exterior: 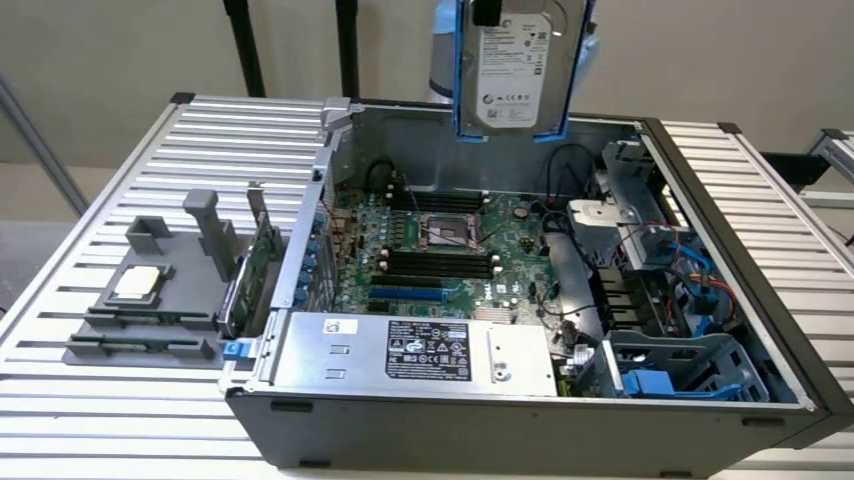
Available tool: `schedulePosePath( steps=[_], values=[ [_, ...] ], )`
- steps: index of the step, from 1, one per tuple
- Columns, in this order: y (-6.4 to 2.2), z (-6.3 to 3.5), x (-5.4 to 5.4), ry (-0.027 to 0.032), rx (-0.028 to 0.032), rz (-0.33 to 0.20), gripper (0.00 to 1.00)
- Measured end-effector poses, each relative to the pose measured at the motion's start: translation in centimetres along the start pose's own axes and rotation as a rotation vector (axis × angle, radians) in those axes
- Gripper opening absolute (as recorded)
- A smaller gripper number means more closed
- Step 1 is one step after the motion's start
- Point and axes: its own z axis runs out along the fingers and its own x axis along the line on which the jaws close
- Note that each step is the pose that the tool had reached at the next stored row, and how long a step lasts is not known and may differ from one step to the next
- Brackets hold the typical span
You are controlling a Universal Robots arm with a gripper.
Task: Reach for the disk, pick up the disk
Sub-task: 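Pick up the disk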
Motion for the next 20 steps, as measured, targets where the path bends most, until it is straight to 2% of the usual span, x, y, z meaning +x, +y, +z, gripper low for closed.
schedulePosePath(
  steps=[2, 4, 5, 8, 15, 20],
  values=[
    [0.43, 0.03, -0.2, -0.0068, 0.0, -0.001, 0.33],
    [0.79, 0.07, -0.5, -0.0099, 0.0, -0.001, 0.33],
    [1.1, 0.11, -0.6, -0.0112, 0.002, -0.001, 0.33],
    [2.15, 0.24, -1.2, -0.0132, 0.011, -0.001, 0.33],
    [4.9, 0.52, -2.8, -0.0157, 0.0254, -0.002, 0.33],
    [6.87, 0.72, -3.8, -0.016, 0.0437, -0.003, 0.33]
  ],
)
